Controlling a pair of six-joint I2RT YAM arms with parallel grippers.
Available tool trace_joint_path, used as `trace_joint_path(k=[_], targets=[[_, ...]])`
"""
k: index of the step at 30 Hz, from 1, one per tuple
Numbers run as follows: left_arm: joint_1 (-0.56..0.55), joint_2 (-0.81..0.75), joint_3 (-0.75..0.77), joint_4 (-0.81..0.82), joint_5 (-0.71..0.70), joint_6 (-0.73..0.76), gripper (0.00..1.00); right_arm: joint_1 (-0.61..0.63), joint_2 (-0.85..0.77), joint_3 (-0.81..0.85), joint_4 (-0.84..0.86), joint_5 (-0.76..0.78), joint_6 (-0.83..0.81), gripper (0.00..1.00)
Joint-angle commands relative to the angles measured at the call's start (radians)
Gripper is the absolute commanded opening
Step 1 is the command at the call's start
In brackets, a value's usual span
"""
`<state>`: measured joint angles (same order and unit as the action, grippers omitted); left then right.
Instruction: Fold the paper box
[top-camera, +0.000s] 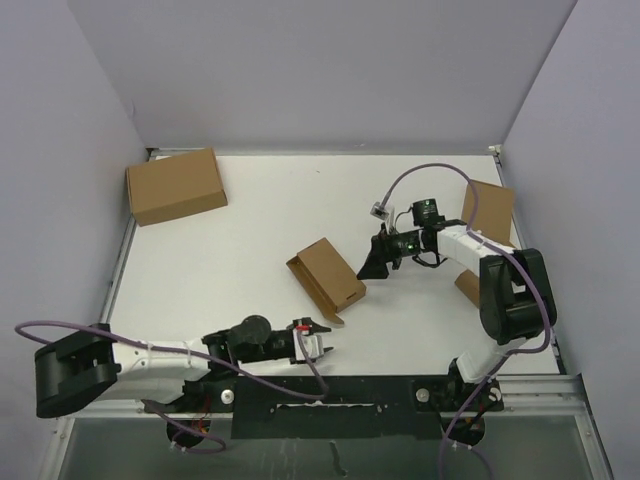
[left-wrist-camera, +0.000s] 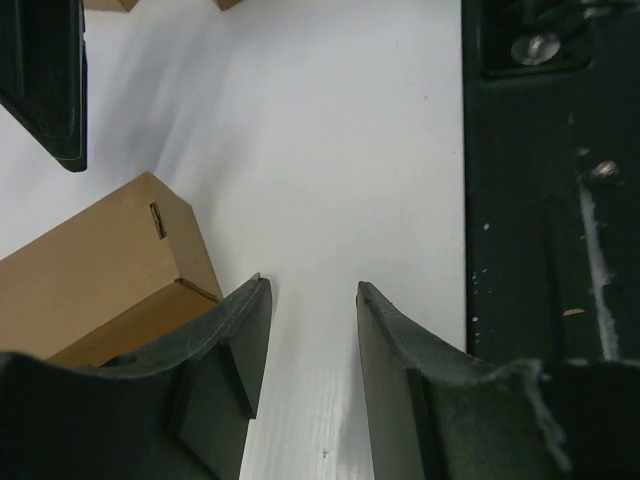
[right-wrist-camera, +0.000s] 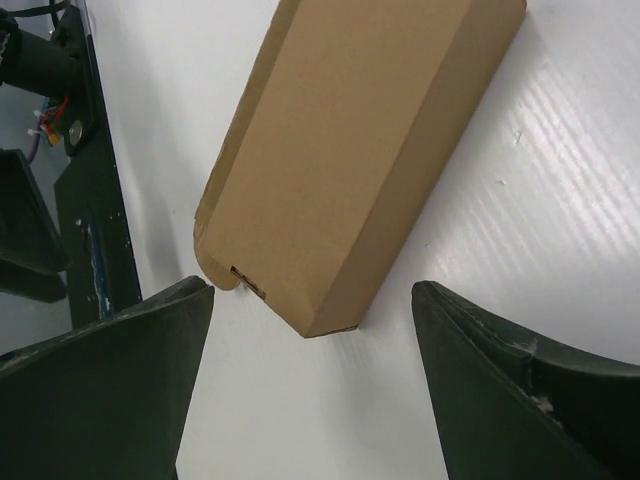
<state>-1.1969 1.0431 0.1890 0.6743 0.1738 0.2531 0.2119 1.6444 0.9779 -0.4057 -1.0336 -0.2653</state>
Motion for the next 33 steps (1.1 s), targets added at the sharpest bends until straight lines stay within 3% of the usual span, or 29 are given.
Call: trace_joint_path(k=[1, 15, 33], targets=[[-0.031, 0.142, 0.081, 0.083, -0.127, 0.166, 0.38, 0.004, 0.043, 0.056, 0.004, -0.054, 0.089, 0.82], [-0.015, 0.406, 0.213, 0.058, -0.199, 0.233, 0.38, 0.008, 0.101, 0.086, -0.021, -0.066, 0.096, 0.79], [0.035, 0.508, 0.249, 0.073, -0.202, 0.179, 0.27, 0.009, 0.117, 0.093, -0.027, -0.083, 0.101, 0.78]])
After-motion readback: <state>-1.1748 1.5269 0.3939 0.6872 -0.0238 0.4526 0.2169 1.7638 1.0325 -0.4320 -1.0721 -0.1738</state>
